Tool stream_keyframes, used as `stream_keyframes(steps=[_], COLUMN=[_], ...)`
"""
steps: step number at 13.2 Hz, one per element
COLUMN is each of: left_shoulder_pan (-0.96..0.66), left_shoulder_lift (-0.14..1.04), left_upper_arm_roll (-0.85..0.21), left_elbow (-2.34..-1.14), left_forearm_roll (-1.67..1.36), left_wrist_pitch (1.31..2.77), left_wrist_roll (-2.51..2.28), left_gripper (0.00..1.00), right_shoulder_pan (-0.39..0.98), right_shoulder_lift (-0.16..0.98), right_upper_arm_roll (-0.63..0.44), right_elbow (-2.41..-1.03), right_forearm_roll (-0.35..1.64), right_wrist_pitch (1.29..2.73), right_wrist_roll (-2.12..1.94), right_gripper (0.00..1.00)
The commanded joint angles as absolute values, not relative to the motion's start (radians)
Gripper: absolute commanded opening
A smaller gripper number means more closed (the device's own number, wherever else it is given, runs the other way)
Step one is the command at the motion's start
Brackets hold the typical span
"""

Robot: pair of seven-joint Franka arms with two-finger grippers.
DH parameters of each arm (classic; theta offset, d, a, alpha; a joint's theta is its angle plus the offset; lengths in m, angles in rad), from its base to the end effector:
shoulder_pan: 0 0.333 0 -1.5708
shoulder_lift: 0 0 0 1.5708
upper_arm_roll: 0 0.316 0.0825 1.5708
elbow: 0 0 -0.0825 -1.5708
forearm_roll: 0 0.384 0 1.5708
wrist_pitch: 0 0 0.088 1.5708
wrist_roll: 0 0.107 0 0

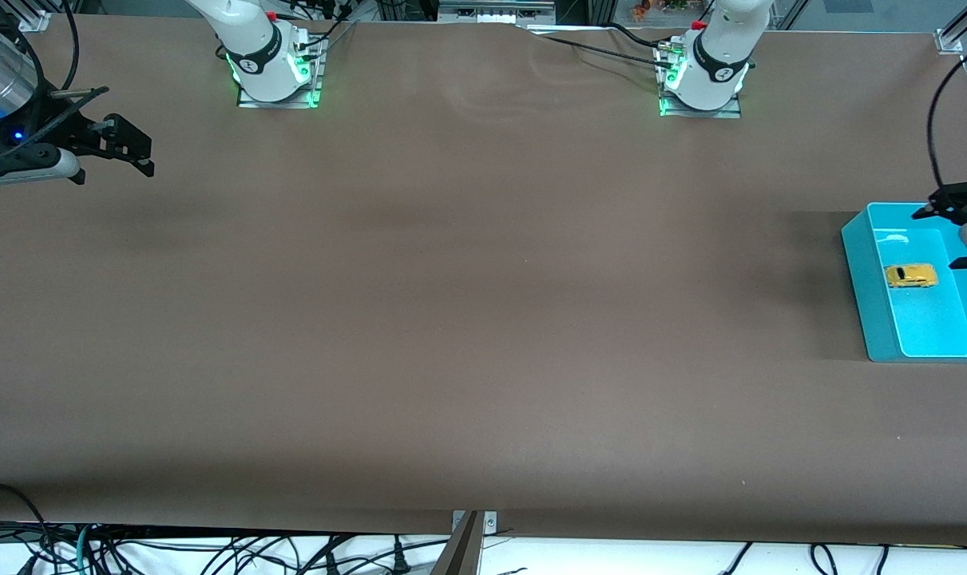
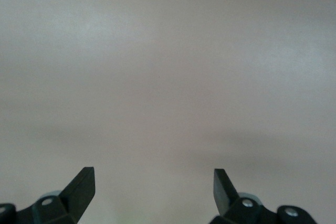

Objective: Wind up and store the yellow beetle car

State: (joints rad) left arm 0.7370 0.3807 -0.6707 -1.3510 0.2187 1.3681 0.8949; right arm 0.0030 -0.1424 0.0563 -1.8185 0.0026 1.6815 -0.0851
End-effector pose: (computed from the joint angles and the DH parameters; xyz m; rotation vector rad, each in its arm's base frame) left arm 0.6066 0.1351 0.5236 2.7303 -1.1756 -0.3652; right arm 0.5150 0.0326 0.5925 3.1280 0.2249 0.0080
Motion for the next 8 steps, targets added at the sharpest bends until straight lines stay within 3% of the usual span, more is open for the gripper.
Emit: stream_keyframes(steps=[1,5,8], left_shoulder_pan=[0.668,0.373,0.192], left_shoulder_lift=[0.310,0.172,0.028], left_upper_arm_roll=[-0.658,-0.361,-0.211], left_elbow=[-1.344,-1.437,-1.631], left_forearm_roll=[0.203,0.054,0.002], left_wrist_pitch=[1.333,1.351,1.510], left_wrist_roll=[0.705,0.369,0.159], left_gripper=[1.00,1.00,1.00], right_shoulder_pan=[0.006,0.006,0.006], right_shoulder_lift=[-0.143,-0.143,-0.143], right_upper_arm_roll=[0.054,0.052,0.054], right_elbow=[-1.802,-1.802,-1.802], right_forearm_roll=[-0.003,-0.003,-0.003], right_wrist_pitch=[1.667,1.667,1.667], right_wrist_roll=[-0.097,-0.097,-0.097], right_gripper=[1.00,1.00,1.00])
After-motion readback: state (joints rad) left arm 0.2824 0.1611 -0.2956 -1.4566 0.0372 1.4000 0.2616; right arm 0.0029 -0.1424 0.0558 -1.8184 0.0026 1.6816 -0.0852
